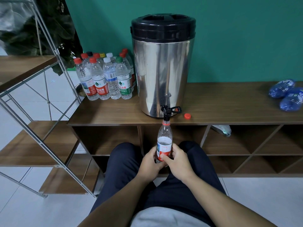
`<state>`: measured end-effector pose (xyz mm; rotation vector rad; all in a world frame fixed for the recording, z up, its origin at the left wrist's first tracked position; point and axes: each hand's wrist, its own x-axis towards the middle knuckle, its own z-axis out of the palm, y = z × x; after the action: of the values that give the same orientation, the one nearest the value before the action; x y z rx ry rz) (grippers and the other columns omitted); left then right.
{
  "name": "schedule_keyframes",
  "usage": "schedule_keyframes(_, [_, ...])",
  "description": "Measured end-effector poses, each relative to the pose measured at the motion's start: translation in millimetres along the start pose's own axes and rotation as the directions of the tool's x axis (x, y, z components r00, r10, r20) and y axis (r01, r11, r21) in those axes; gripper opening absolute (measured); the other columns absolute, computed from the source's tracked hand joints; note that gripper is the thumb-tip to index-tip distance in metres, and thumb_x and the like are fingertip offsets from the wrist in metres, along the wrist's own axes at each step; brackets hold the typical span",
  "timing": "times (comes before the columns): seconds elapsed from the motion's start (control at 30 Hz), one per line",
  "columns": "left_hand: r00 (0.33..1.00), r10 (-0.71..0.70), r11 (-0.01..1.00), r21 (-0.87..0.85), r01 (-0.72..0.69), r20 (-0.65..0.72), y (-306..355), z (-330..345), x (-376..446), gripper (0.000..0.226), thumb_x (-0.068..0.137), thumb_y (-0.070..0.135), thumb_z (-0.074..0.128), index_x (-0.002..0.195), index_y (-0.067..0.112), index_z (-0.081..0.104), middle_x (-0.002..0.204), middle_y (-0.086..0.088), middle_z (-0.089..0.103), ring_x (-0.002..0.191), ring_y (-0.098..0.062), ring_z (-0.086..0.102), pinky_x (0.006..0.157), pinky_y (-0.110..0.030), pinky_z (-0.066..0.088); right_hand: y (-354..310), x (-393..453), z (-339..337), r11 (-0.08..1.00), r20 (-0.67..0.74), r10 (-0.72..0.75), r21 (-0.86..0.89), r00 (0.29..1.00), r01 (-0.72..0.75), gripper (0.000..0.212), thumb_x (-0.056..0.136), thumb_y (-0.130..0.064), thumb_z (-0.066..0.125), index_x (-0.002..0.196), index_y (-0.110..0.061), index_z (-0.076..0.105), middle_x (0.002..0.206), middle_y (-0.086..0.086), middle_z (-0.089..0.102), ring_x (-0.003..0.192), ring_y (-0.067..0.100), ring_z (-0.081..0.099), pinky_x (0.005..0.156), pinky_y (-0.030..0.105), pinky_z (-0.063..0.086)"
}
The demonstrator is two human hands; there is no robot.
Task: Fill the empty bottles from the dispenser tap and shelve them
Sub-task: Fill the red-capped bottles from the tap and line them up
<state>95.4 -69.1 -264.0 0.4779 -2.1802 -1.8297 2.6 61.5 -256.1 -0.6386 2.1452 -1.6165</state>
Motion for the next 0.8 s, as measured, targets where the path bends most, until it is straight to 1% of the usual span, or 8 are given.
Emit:
schedule_keyframes(0.2, [1.000,0.003,1.000,0.015,-0.003,0.001,0.0,-0.7,0.1,0.059,0.093,0.006,0.087,0.144,0.029,0.068,0.131,0.007,0.080,0.125,-0.013,0.075,0.111,-0.047,0.060,-0.2,0.2,0.4,1.000,-0.002,0.001,0.008,1.000,-0.001,0.049,0.094,-0.013,0.085,0.136,-0.030,0.069,0.118,-0.013,0.081,0.111,0.003,0.076,0.095,0.034,0.066])
schedule_keyframes(0.47, [1.000,0.004,1.000,0.010,-0.004,0.001,0.0,-0.8,0.1,0.058,0.093,0.006,0.087,0.143,0.029,0.068,0.130,0.007,0.080,0.124,-0.013,0.075,0.111,-0.046,0.061,0.3,0.1,0.3,1.000,0.002,-0.005,0.003,1.000,0.005,0.049,0.094,-0.013,0.085,0.135,-0.033,0.069,0.118,-0.014,0.081,0.111,0.003,0.076,0.096,0.034,0.065])
schedule_keyframes(0.67, [1.000,0.005,1.000,0.019,-0.005,0.002,-0.6,-1.3,0.5,0.060,0.092,0.005,0.088,0.144,0.027,0.067,0.131,0.007,0.079,0.124,-0.013,0.075,0.111,-0.044,0.060,2.4,1.8,0.0,1.000,0.007,-0.008,0.001,1.000,0.008,0.046,0.093,-0.016,0.084,0.133,-0.031,0.069,0.117,-0.013,0.081,0.110,0.006,0.078,0.096,0.042,0.066])
schedule_keyframes(0.8, [1.000,-0.001,1.000,0.017,0.001,0.002,-1.0,-0.7,0.7,0.059,0.092,0.005,0.088,0.143,0.026,0.068,0.130,0.007,0.080,0.124,-0.012,0.075,0.111,-0.043,0.061,2.4,1.7,0.0,1.000,0.006,-0.010,-0.008,1.000,0.010,0.048,0.093,-0.017,0.085,0.135,-0.031,0.069,0.118,-0.013,0.081,0.111,0.005,0.077,0.095,0.038,0.066])
